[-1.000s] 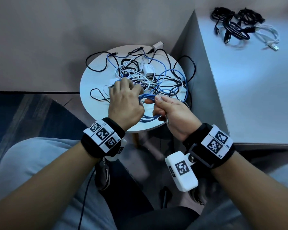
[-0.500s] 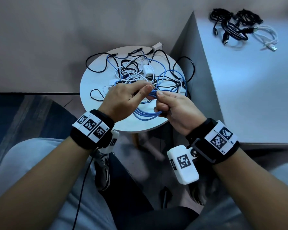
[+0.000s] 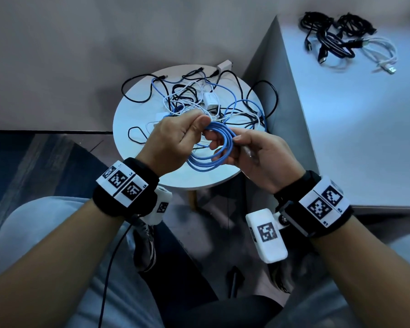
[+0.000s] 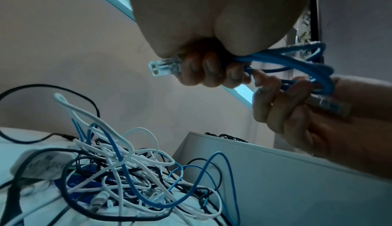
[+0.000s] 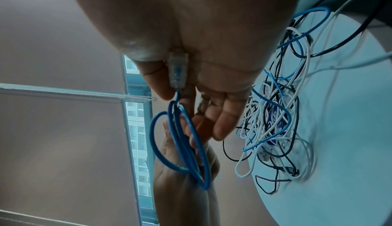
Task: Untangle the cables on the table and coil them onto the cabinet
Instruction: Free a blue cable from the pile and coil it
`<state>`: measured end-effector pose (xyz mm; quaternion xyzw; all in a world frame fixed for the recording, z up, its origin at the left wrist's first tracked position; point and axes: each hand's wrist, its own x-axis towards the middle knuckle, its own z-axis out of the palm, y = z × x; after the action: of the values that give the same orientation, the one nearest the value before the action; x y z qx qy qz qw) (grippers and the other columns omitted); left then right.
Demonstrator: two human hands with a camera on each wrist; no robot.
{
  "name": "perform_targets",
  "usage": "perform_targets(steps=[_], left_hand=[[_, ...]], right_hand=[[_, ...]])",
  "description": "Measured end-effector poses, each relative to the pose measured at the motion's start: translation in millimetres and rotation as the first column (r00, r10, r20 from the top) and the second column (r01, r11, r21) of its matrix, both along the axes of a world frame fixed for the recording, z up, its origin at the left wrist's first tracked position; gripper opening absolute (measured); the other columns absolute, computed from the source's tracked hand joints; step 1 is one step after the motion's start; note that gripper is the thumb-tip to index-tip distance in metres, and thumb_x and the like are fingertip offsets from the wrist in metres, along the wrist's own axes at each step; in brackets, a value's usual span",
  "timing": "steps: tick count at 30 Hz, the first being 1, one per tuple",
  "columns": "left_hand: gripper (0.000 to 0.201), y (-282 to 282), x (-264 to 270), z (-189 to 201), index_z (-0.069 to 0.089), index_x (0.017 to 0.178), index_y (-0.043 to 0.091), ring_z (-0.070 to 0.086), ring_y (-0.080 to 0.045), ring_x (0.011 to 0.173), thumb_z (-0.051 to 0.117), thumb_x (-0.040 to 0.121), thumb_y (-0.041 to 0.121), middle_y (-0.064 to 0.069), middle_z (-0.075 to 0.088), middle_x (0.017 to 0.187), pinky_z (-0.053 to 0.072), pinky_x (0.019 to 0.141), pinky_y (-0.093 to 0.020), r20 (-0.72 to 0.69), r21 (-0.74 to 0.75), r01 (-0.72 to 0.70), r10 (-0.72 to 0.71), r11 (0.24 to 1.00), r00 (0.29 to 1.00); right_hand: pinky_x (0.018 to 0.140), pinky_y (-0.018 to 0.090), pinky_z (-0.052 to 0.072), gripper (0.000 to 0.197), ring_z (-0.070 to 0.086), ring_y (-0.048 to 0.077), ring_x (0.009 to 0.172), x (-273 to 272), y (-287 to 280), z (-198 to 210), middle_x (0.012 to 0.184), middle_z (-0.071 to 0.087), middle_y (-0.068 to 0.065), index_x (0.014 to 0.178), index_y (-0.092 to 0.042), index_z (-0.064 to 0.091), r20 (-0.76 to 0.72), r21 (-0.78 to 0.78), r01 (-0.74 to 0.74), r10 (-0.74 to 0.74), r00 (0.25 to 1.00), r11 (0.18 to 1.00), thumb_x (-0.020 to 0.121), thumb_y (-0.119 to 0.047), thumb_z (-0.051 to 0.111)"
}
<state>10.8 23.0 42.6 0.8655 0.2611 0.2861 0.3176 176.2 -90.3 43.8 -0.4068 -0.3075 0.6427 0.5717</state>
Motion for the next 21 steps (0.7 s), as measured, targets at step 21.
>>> perform_targets(steps=[21], left_hand=[[0.026, -7, 9, -7, 0.059, 0.089, 0.021, 0.044, -0.013, 0.054, 0.043, 0.107, 0.031, 0.008, 0.048, 0.062, 0.038, 0.054, -0.032, 0.126, -0.137, 0.003, 0.014, 0.991, 0.992]], right_hand=[[0.075, 0.029, 0.061, 0.027, 0.073, 0.03, 0.093, -9, -1, -7, 0.099, 0.07, 0.016, 0.108, -0.006, 0.065, -0.084, -0.193, 0.235, -0.254, 0.963, 0.953, 0.081, -0.005, 0.066]])
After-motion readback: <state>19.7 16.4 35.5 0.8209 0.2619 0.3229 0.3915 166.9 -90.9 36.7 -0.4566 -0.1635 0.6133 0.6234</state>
